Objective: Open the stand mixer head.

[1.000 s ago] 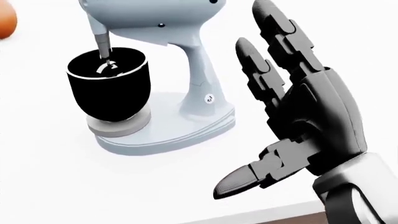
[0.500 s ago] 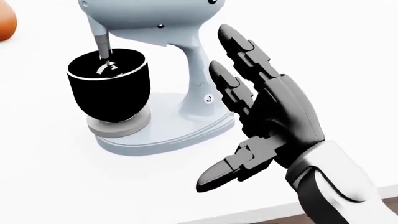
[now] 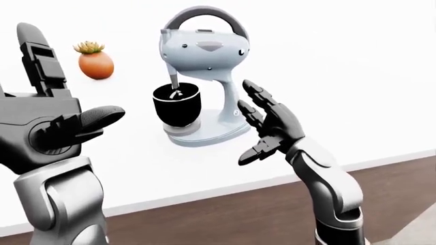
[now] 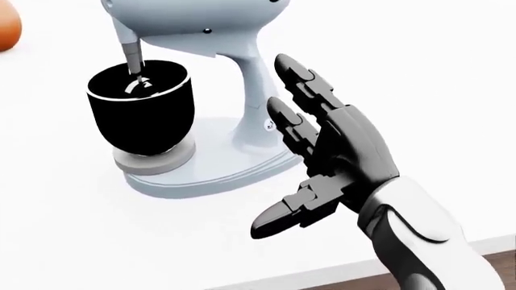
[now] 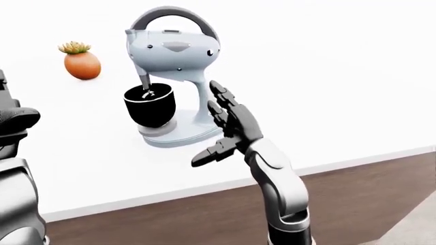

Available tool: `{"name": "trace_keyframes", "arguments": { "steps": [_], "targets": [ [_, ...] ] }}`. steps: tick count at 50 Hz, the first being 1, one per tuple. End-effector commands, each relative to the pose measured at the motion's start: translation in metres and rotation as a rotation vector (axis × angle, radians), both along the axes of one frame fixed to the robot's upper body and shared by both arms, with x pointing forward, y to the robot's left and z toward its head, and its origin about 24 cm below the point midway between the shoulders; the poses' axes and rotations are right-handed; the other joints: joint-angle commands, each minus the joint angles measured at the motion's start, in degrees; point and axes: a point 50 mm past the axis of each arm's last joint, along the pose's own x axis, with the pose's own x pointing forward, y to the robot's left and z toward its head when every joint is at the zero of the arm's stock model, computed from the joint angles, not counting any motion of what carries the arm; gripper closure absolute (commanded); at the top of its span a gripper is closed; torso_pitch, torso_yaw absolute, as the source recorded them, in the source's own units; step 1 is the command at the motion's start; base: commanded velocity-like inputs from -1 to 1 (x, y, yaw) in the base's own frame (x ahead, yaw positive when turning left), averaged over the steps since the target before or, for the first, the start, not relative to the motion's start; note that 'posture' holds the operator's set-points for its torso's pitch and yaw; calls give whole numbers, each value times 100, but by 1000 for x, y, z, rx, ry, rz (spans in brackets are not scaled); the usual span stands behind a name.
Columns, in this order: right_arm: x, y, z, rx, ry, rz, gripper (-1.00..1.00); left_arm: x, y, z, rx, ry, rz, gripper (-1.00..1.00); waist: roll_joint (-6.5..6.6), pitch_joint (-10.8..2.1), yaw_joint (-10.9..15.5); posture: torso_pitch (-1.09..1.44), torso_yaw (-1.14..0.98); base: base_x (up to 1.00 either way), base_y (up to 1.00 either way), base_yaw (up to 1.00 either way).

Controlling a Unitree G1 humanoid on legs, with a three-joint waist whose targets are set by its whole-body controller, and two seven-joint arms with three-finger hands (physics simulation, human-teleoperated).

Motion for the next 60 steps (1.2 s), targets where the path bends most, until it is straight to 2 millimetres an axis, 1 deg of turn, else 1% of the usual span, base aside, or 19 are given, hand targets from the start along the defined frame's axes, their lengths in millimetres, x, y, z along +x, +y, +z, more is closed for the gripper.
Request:
{"name": "trace_keyframes", "arguments": {
  "steps": [1,9,14,18,23,42,54,60],
  "targets": [
    [0,0,16,8,-89,3,-100,-4,-1,8,14,-52,-4,-99,16,-46,1,-28,0,0,0,0],
    [0,2,9,-19,-79,20,-100,-5,-1,8,12,-51,-4,-99,13,-57,6,-28,0,0,0,0],
    [0,1,0,-42,-70,25,-100,-4,-1,8,13,-53,-2,-99,14,-60,7,-28,0,0,0,0],
    [5,0,0,-41,-70,20,-100,-5,-1,9,14,-54,-2,-99,21,-62,3,-28,0,0,0,0],
    [8,0,-8,-52,-59,17,-100,-6,0,10,14,-55,0,-99,29,-64,0,-28,0,0,0,0],
    [21,1,-14,-63,-50,12,-100,-4,1,11,11,-58,2,-99,36,-67,-2,-28,0,0,0,0],
    [24,6,-16,-64,-43,26,-100,-5,2,11,9,-59,5,-99,44,-64,-2,-28,0,0,0,0],
    [31,5,-18,-67,-39,17,-100,-5,2,11,7,-59,4,-99,47,-66,-3,-28,0,0,0,0]
  ]
}}
